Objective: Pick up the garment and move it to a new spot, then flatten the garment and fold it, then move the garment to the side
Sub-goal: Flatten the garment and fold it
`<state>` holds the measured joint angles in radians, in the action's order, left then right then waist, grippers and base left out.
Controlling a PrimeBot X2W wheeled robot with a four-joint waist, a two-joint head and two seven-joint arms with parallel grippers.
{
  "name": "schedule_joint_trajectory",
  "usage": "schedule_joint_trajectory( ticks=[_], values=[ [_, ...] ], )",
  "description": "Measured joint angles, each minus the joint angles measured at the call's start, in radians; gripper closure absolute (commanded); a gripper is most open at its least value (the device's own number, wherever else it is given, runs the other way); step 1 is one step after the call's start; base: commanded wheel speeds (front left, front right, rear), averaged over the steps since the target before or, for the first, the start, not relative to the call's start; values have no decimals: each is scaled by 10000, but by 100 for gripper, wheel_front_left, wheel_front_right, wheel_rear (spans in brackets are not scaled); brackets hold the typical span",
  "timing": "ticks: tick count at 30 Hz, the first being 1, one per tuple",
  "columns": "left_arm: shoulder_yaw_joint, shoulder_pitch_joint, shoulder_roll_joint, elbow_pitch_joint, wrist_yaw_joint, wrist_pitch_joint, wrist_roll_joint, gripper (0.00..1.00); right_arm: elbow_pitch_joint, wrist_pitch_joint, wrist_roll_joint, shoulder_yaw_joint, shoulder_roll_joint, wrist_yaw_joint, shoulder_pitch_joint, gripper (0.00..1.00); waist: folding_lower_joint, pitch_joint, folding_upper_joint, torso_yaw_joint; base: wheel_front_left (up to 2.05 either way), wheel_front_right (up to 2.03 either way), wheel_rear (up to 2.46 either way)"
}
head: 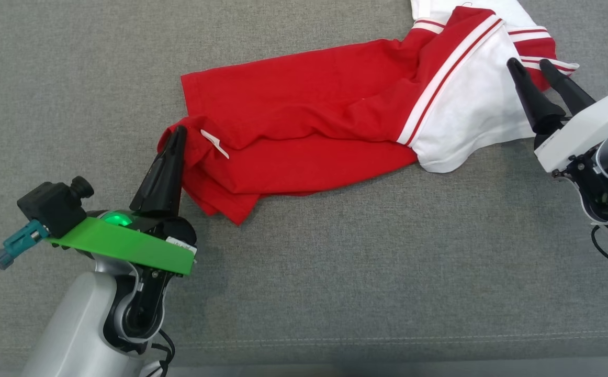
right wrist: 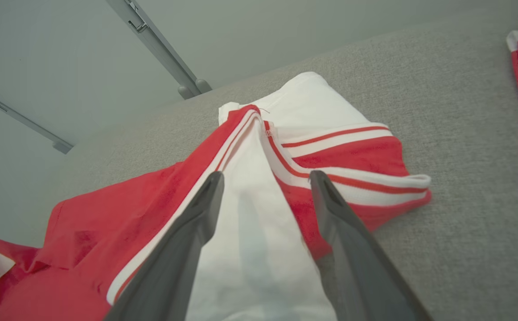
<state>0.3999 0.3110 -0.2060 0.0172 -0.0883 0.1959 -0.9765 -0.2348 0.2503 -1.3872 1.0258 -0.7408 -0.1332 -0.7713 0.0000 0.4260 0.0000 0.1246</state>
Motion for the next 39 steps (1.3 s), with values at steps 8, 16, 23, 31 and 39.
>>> schedule_joint_trajectory(
  ticks=[8, 16, 23, 31, 39],
  values=[
    [67, 0, 71, -19, -10, 86, 0, 100, -506, -21, 140, 115, 462, 0, -6, 8, 0, 10, 0, 107, 0, 0, 0],
    [77, 0, 84, -142, -88, 165, 33, 100, -704, -105, 153, 86, 784, 0, -37, 100, 0, -54, 0, 156, 0, 0, 0],
    [48, -7, 84, -265, -98, 221, 42, 100, -545, -102, -111, -209, 945, 0, 3, 100, 0, -299, 0, 125, 0, 0, 0],
    [-105, -211, -23, -245, -100, 288, 144, 100, 384, -38, -1703, -1463, 1116, 2, 876, 100, 0, -794, 0, -35, 0, 0, 0],
    [-27, -1203, -437, 46, -96, 349, 685, 100, 1505, 0, -3428, -3336, 1221, 213, 2638, 100, 0, -1496, 0, -325, 0, 0, 0]
  ],
)
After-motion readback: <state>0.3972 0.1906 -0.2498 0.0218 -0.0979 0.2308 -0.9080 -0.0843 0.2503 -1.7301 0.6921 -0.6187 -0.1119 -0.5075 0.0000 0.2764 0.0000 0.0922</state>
